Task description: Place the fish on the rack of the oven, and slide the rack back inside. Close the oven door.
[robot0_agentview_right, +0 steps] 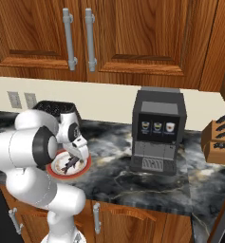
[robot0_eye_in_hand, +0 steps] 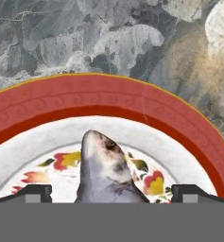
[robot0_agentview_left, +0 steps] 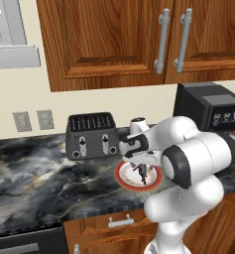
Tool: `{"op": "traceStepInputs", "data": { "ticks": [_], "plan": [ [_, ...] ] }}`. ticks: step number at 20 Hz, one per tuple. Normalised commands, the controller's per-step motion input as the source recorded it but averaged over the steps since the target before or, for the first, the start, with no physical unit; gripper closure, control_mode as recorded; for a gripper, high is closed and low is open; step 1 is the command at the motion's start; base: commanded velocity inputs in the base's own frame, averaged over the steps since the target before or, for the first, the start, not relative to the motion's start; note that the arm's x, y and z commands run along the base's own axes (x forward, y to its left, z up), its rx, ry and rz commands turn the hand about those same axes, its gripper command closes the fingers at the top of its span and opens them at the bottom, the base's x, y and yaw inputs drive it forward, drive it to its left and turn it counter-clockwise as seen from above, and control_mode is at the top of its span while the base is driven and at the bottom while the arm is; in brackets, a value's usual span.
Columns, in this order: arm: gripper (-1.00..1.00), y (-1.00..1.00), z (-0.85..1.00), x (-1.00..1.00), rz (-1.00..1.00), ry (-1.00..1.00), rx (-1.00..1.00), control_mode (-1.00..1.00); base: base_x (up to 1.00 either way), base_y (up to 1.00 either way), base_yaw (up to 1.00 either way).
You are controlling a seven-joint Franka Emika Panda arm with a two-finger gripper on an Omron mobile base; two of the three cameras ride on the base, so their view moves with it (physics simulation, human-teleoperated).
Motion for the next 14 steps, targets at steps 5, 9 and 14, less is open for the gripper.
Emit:
{"op": "traceStepInputs", "data": {
  "ticks": [5,9,14],
  "plan": [
    [1.00,0.12,-0.31,0.02,-0.03,-0.06,-0.01,-1.00,0.00,0.00,0.00],
    [1.00,0.10,-0.19,0.03,0.00,-0.10,0.00,-1.00,0.00,0.00,0.00],
    [1.00,0.00,0.02,-0.01,0.00,-0.02,0.00,-1.00,0.00,0.00,0.00]
  ]
}}
